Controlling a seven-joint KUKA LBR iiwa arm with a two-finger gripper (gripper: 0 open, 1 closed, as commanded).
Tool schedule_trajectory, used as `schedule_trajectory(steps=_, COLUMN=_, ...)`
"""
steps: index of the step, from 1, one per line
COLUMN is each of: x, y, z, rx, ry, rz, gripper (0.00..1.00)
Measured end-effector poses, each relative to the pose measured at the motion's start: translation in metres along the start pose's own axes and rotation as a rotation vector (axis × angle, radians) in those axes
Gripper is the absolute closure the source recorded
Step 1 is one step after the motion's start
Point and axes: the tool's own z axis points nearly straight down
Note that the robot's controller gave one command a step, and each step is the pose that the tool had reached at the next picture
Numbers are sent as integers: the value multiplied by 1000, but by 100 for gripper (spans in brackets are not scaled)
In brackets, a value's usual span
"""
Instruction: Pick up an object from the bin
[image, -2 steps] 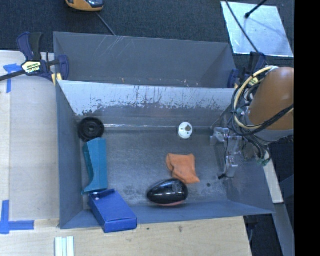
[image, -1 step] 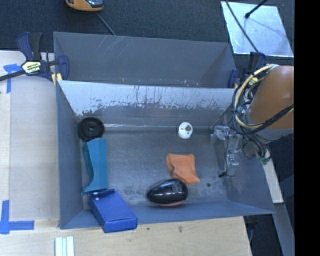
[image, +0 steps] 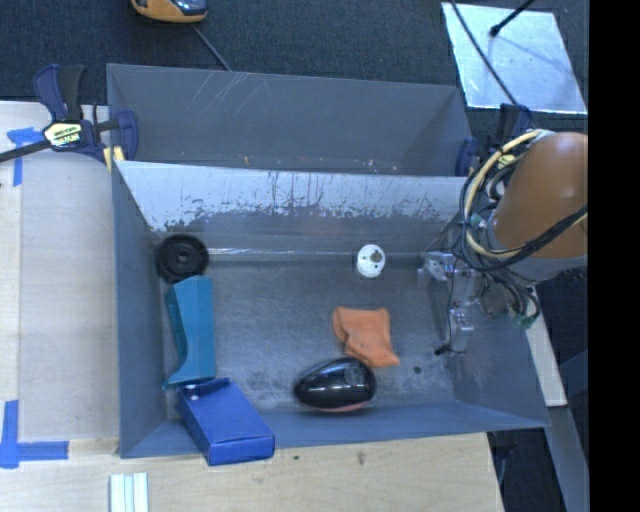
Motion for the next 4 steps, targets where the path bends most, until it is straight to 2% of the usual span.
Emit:
schedule_trajectory(steps=1, x=13, y=40, z=18, rx=-2, ry=1, rz=-31, gripper=0)
schedule_trajectory(steps=2, x=11, y=47, z=48, rx=-3, ry=0, rz=121, gripper=0)
schedule_trajectory(steps=3, x=1, y=76, z=76, rx=0, ry=4, rz=75, gripper=0)
schedule_trajectory(steps=4, x=17, y=90, z=86, rx=-1, ry=1, rz=133, gripper=100)
